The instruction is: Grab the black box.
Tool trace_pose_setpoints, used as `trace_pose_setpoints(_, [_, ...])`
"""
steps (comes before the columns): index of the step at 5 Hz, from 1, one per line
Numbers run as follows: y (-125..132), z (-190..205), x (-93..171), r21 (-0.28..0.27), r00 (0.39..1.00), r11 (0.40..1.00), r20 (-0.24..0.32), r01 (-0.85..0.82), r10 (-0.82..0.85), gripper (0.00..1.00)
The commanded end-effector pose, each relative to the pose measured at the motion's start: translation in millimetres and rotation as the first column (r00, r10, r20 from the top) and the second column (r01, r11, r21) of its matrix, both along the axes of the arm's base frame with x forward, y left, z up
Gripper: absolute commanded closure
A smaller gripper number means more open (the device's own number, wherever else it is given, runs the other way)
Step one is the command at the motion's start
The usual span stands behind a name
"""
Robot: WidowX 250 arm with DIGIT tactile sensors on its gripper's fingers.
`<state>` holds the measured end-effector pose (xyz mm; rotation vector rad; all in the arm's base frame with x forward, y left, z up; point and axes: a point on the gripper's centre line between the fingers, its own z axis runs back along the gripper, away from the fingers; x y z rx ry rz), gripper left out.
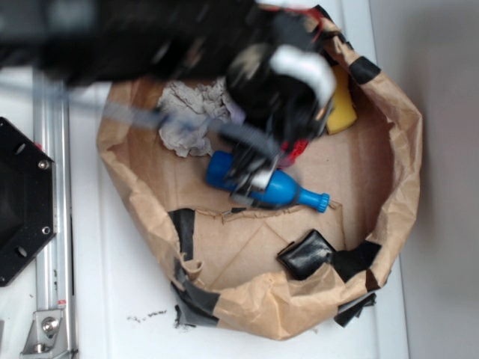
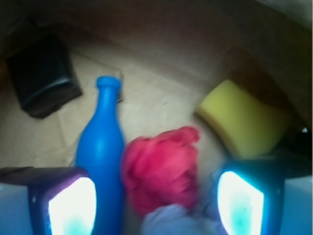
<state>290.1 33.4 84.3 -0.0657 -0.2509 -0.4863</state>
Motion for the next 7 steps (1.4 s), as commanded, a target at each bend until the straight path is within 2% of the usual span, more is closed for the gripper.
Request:
trace_pose_setpoints(1, [-38, 12, 15, 0.037, 0.990, 0.992, 0.068, 0.122, -0.124, 0.00])
trace_pose_setpoints(2, [-77, 19, -6, 0.079, 0.969, 0.975, 0.122, 0.206, -0.215, 0.00])
trace_pose_setpoints(3, [-90, 23, -16, 0.075, 0.951, 0.963, 0.149, 0.261, -0.269, 0.00])
trace_pose_setpoints(4, [-99, 7, -20, 0.093, 0.944, 0.955, 0.151, 0.283, -0.295, 0.00])
trace_pose_setpoints(7, [-90, -30, 10, 0.001, 0.904, 0.921, 0.191, 0.390, -0.383, 0.00])
